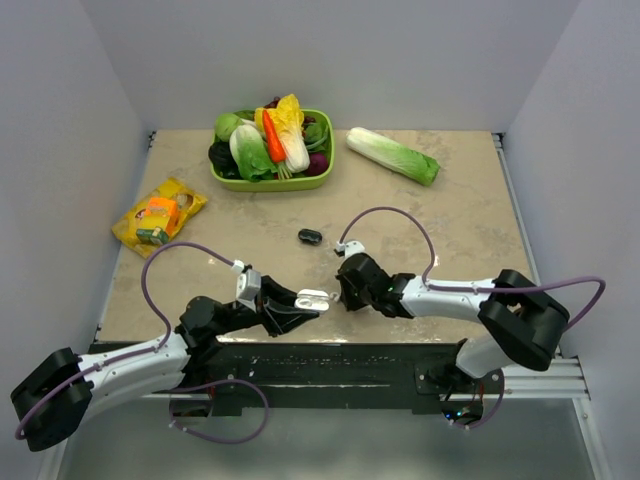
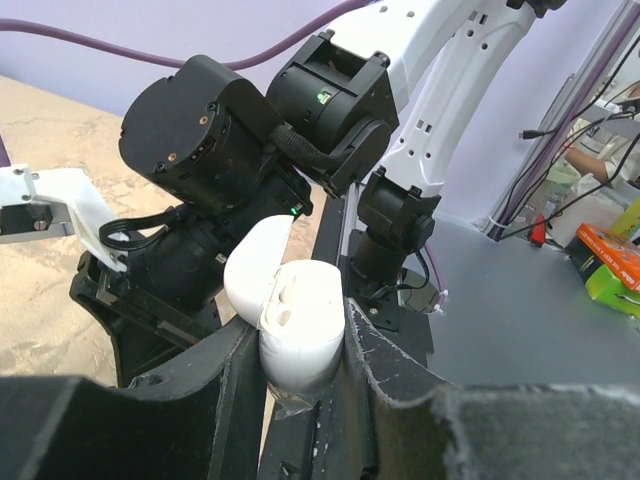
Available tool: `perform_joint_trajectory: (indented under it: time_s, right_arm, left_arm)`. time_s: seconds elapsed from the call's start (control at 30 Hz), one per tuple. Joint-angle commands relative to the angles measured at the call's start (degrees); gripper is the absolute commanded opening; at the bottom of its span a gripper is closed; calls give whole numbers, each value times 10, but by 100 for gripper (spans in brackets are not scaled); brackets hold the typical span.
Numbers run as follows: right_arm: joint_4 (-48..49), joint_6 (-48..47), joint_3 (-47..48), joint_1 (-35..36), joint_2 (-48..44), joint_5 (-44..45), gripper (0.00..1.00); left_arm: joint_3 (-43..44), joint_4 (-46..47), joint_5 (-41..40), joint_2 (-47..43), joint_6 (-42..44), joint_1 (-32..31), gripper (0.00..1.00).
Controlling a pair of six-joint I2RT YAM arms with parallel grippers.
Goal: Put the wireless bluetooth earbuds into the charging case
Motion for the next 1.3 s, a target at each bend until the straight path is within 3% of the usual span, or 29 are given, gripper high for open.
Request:
perform_joint_trajectory:
  time_s: [0.0,0.33,0.47,0.6,0.77,1.0,1.13,1.27]
  right_arm:
    - [3,13,16,16,9,-8,0]
    - [2,-3,29,50,-8,-11,0]
    - [-11,0,26,50,-39,23,13]
    - [-24,-3,27,50,-72,46,17]
    - [-14,-19,42,50,-75,13,24]
    - [0,-23,46,51,-42,-15,18]
    - [9,-35,46,62,-48,-26,29]
    - [9,-47,66,72,-29,-39,33]
  left_arm:
    - [-8,42,-2,-2,-5,-4,0]
    - [-12,49,0,-1,-11,-5,0]
    - [-14,48,-1,-4,-11,-6,0]
    - [-14,46,-4,-6,-9,-6,0]
    - [-10,44,-6,-10,-8,-6,0]
    - [-9,30,-9,-22,-7,-7,0]
    - [-9,19,-12,-30,-4,-7,0]
    - [-7,19,-12,-30,-4,-7,0]
